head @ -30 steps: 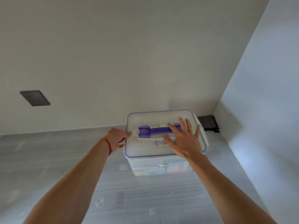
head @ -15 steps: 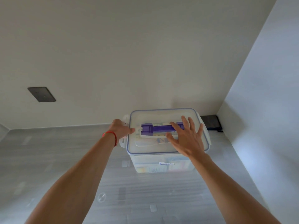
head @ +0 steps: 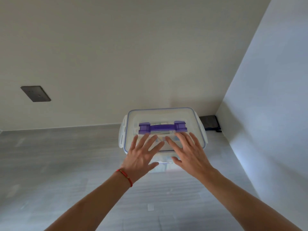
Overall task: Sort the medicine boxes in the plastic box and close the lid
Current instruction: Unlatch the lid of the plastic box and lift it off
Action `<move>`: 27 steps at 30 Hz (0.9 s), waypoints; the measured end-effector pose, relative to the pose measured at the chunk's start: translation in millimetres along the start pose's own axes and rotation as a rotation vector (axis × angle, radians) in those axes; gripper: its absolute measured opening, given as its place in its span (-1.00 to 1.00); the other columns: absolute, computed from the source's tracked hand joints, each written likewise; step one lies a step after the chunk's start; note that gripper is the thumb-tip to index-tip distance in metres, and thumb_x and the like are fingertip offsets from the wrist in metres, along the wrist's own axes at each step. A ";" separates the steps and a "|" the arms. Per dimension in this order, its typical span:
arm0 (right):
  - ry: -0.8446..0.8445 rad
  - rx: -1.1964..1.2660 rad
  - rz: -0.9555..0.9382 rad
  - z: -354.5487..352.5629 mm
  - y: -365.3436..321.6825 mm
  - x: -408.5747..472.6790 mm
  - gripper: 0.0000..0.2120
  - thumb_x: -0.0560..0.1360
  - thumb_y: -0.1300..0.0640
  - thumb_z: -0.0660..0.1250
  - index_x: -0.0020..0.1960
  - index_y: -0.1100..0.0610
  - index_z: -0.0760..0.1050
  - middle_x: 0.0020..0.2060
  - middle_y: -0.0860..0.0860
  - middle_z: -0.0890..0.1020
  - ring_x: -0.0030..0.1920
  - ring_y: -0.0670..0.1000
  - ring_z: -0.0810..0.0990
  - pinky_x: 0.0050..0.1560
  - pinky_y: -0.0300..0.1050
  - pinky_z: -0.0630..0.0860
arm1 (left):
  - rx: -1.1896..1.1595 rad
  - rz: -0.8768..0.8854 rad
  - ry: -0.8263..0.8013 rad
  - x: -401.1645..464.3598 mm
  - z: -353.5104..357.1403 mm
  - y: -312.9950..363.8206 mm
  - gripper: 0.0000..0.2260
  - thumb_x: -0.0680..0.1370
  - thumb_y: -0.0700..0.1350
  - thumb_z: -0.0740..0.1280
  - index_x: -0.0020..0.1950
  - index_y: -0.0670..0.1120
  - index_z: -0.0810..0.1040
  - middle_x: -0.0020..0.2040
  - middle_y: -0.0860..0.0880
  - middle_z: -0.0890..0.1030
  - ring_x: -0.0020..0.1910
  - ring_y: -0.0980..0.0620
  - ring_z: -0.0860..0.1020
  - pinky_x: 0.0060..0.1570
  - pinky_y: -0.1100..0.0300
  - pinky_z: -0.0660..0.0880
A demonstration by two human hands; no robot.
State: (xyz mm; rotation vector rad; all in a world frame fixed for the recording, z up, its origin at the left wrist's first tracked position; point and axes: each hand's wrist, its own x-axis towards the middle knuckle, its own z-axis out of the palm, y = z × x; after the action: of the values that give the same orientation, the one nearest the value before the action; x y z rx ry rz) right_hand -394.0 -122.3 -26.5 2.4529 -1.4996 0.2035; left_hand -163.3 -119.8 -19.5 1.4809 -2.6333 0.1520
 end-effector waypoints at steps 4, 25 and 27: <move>-0.032 -0.195 -0.039 -4.0 -12.3 -1.3 -0.30 0.44 0.05 0.51 0.52 0.17 0.40 0.36 0.35 0.51 0.34 0.34 0.55 0.32 0.31 0.50 | 0.181 -0.028 -0.082 6.4 0.5 10.7 -0.18 0.30 -0.12 0.62 0.52 -0.05 0.39 0.41 -0.20 0.51 0.39 -0.27 0.47 0.24 -0.28 0.49; -0.272 0.105 -0.007 -18.5 -6.1 -3.4 -0.23 0.55 0.19 0.24 0.67 0.14 -0.03 0.63 0.29 0.05 0.64 0.29 0.02 0.62 0.22 0.04 | 0.109 -0.078 -0.267 13.7 -10.2 18.4 -0.24 0.47 -0.23 0.25 0.61 -0.21 -0.03 0.60 -0.23 0.05 0.60 -0.27 -0.01 0.59 -0.12 -0.03; -0.262 0.220 -0.051 -19.8 7.8 -9.9 -0.27 0.60 0.16 0.21 0.68 0.06 -0.04 0.66 0.18 -0.01 0.66 0.17 -0.08 0.64 0.13 -0.07 | 0.033 -0.069 -0.241 11.5 -15.4 16.5 -0.24 0.46 -0.20 0.26 0.61 -0.16 0.00 0.62 -0.18 0.06 0.61 -0.21 -0.02 0.60 -0.06 -0.05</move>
State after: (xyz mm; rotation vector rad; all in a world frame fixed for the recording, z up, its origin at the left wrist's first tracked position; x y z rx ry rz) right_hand -405.1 -111.5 -8.9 2.7804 -1.5893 0.0391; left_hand -182.5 -118.7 -3.0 1.6964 -2.7689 0.0106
